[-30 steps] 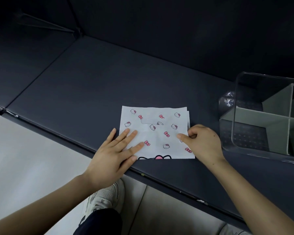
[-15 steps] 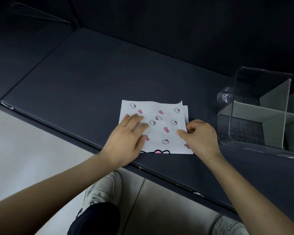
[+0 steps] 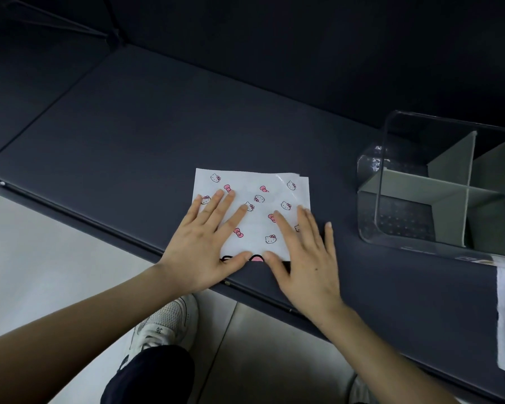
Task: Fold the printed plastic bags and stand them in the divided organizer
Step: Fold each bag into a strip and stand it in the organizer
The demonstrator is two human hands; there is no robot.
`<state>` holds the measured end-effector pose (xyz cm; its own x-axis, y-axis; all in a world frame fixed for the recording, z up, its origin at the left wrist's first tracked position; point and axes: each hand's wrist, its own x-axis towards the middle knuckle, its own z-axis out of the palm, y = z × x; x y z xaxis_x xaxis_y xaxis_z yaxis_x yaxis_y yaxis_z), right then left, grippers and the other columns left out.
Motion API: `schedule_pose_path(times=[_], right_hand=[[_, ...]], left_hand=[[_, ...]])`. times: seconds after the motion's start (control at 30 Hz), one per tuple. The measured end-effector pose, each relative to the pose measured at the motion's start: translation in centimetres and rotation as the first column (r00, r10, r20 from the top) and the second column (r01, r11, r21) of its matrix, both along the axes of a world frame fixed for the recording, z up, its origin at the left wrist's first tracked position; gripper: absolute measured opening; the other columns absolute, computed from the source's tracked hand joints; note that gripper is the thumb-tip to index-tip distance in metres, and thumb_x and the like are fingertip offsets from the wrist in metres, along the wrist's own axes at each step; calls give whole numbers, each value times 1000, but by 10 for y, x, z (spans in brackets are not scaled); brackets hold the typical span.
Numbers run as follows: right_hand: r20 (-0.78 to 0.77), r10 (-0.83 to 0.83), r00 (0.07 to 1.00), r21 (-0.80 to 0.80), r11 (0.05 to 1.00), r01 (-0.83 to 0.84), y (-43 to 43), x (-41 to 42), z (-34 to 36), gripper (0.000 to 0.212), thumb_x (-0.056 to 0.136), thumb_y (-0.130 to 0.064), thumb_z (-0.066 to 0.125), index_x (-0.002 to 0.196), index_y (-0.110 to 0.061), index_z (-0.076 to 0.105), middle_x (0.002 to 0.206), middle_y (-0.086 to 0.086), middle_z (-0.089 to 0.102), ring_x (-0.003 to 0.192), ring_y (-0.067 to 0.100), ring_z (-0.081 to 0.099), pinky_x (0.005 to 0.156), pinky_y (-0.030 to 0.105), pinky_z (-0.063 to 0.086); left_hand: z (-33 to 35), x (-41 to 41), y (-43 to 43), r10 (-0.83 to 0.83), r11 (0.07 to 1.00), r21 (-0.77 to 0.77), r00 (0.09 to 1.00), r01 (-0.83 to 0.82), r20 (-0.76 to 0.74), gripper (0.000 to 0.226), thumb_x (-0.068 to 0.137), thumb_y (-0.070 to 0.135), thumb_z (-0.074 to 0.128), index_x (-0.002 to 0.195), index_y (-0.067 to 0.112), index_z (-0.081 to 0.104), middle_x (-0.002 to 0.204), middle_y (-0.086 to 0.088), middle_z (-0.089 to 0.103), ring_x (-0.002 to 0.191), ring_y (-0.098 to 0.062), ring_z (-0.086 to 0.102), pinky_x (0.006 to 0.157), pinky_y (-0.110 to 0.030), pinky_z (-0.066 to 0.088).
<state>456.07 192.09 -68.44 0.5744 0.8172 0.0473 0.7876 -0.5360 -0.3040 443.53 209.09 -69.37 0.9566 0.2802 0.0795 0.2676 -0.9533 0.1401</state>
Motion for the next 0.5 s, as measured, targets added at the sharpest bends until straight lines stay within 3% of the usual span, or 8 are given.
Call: schedule_pose_path(times=[0.17, 0.3, 0.4, 0.5], right_hand=[[-148, -117, 982, 45, 991, 125, -31, 14, 6, 58, 93, -37, 36, 148, -38, 16, 157, 11, 23, 146, 20, 17, 119, 34, -4], [-257, -95, 962, 212, 965, 152, -36, 17, 8, 62, 93, -5, 53, 141, -36, 31, 156, 4, 24, 139, -5, 5, 120, 34, 2], [-45, 122, 991, 338, 936, -100, -38, 25, 5, 33, 90, -23, 57, 121, -19, 65, 145, 9, 45, 139, 20, 32, 118, 43, 16], [231, 323, 918, 260, 888, -378, -31, 39, 2, 22, 88, -26, 58, 88, -12, 75, 123, 9, 65, 124, 25, 53, 111, 48, 29]], left_hand=[[3, 0, -1, 16, 1000, -13, 999, -17, -51, 79, 92, 69, 18, 146, 15, 39, 155, -13, 28, 144, -28, 24, 115, -53, 17], [3, 0, 0, 11, 999, -33, 998, -13, -60, 81, 92, 71, 14, 147, 16, 37, 156, -13, 27, 145, -28, 22, 116, -52, 15], [1, 0, 2, -3, 999, -41, 999, 2, -43, 80, 92, 70, 15, 147, 16, 36, 156, -12, 26, 145, -27, 21, 116, -50, 11], [1, 0, 3, -12, 998, -60, 1000, 11, -19, 77, 93, 69, 18, 148, 18, 34, 156, -12, 25, 145, -27, 20, 116, -48, 9]])
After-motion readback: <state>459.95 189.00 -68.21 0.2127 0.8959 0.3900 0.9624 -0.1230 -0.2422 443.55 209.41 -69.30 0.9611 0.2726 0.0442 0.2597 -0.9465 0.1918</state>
